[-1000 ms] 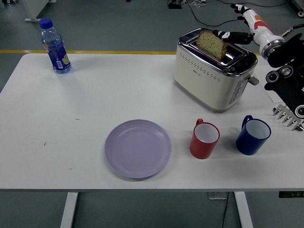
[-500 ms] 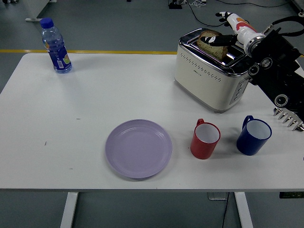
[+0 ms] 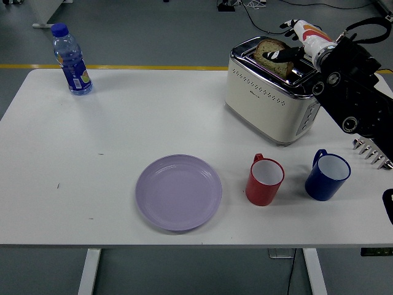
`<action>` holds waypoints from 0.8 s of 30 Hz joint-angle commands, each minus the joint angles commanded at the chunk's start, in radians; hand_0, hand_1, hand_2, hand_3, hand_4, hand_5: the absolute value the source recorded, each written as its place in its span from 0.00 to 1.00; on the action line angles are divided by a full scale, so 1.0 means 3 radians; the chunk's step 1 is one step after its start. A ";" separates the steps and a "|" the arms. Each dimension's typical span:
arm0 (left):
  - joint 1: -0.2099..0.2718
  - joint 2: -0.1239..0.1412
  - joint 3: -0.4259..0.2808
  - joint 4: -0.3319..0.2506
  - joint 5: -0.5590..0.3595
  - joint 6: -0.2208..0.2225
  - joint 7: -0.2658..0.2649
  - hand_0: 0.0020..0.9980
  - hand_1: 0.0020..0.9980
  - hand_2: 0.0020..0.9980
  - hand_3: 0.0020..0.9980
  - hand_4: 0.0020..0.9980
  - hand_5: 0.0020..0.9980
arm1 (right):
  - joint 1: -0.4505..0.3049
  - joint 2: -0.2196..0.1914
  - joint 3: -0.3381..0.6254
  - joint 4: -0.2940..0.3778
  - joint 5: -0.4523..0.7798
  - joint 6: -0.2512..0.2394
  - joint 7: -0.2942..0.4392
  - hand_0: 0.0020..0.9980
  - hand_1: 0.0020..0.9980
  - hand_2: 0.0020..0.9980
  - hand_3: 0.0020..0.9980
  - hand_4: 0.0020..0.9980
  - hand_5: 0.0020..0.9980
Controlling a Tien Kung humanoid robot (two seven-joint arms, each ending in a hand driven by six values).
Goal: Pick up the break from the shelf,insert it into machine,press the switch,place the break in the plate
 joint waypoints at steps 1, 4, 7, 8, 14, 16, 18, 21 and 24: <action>-0.0005 0.0000 -0.0004 0.0000 0.0009 0.0000 0.0002 0.67 0.69 0.68 0.55 0.28 0.88 | 0.0018 0.0023 -0.0012 -0.0037 -0.0003 -0.0002 -0.0004 0.83 0.75 0.76 0.86 0.87 0.43; -0.0010 0.0002 -0.0002 0.0000 0.0014 0.0001 0.0005 0.67 0.69 0.68 0.55 0.29 0.88 | 0.0052 0.0082 -0.0038 -0.0140 0.0015 -0.0009 -0.0002 0.81 0.72 0.72 0.85 0.86 0.41; -0.0009 0.0001 -0.0002 0.0000 0.0009 0.0004 0.0005 0.67 0.69 0.68 0.55 0.29 0.88 | 0.0059 0.0118 -0.0049 -0.0190 0.0030 -0.0021 0.0005 0.81 0.72 0.72 0.85 0.86 0.41; -0.0009 0.0000 -0.0001 0.0000 0.0007 0.0005 0.0005 0.67 0.69 0.68 0.55 0.29 0.87 | 0.0059 0.0127 -0.0052 -0.0202 0.0033 -0.0026 0.0006 0.78 0.69 0.69 0.82 0.85 0.40; 0.0004 -0.0006 -0.0022 0.0000 0.0027 0.0006 0.0012 0.67 0.69 0.68 0.55 0.28 0.87 | 0.0050 0.0222 -0.0140 -0.0315 0.0070 -0.0062 0.0005 0.70 0.63 0.63 0.77 0.83 0.38; 0.0004 -0.0007 -0.0019 0.0000 0.0023 0.0006 0.0013 0.67 0.69 0.68 0.55 0.28 0.87 | 0.0057 0.0236 -0.0148 -0.0334 0.0057 -0.0069 0.0006 0.70 0.63 0.63 0.77 0.83 0.38; 0.0006 -0.0007 -0.0015 0.0000 0.0024 0.0004 0.0013 0.67 0.69 0.68 0.55 0.28 0.87 | 0.0062 0.0252 -0.0153 -0.0348 0.0030 -0.0075 0.0003 0.70 0.63 0.63 0.77 0.83 0.38; 0.0002 -0.0008 -0.0020 0.0000 0.0030 0.0004 0.0016 0.67 0.69 0.68 0.55 0.29 0.87 | 0.0074 0.0271 -0.0156 -0.0358 -0.0006 -0.0108 0.0008 0.64 0.59 0.59 0.72 0.80 0.34; -0.0006 -0.0005 -0.0007 0.0000 0.0014 0.0004 0.0016 0.67 0.69 0.68 0.55 0.29 0.87 | 0.0093 0.0288 -0.0181 -0.0362 -0.0070 -0.0178 0.0015 0.64 0.59 0.59 0.72 0.80 0.34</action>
